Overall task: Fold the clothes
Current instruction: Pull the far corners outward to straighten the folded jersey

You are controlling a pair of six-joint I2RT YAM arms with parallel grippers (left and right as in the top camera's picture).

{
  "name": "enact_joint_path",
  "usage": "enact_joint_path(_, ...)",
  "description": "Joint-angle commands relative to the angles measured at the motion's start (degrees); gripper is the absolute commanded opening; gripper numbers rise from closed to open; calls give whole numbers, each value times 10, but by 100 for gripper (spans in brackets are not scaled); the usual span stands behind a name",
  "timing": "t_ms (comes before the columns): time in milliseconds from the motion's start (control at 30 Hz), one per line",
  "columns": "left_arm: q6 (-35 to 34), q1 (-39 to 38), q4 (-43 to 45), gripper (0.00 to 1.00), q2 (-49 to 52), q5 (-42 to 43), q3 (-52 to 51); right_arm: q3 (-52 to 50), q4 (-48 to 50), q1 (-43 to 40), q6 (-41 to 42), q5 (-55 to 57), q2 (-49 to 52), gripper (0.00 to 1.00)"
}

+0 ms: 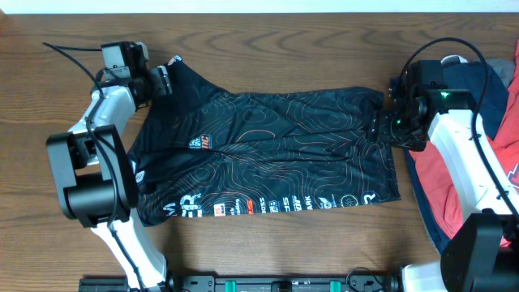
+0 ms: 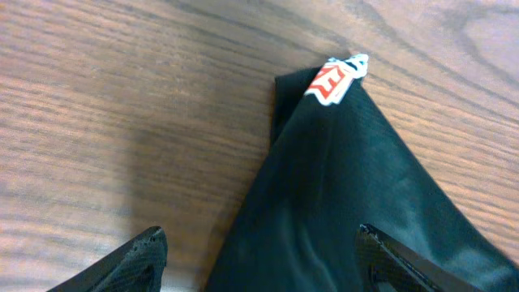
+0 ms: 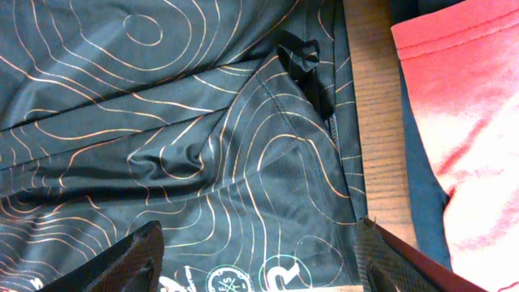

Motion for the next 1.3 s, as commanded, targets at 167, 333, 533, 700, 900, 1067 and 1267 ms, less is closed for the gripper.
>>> enact_joint_path(167, 14, -21, 20, 75, 34, 8, 10, 10, 1, 2, -8, -4, -5, 73)
enact_joint_path(333, 14, -24, 14, 41, 42, 8, 10, 10, 9, 2, -6, -5, -5, 72)
enact_joint_path(533, 14, -24, 10, 8, 42, 8, 10, 10, 17, 2, -6, -4, -5, 72)
enact_joint_path(700, 14, -23, 19, 6, 40, 7, 10, 9, 25, 2, -6, -4, -5, 70)
enact_joint_path(900, 11, -22, 17, 6, 23, 7, 10, 7, 48, 4, -2, -5, -2, 59)
enact_joint_path(1067, -55, -9, -41, 6, -31, 7, 10, 8, 60, 6, 4, -16, 28, 59)
enact_joint_path(1267, -62, 1, -139, 6, -93, 8, 10, 52, 107, 5, 9, -27, 107, 58)
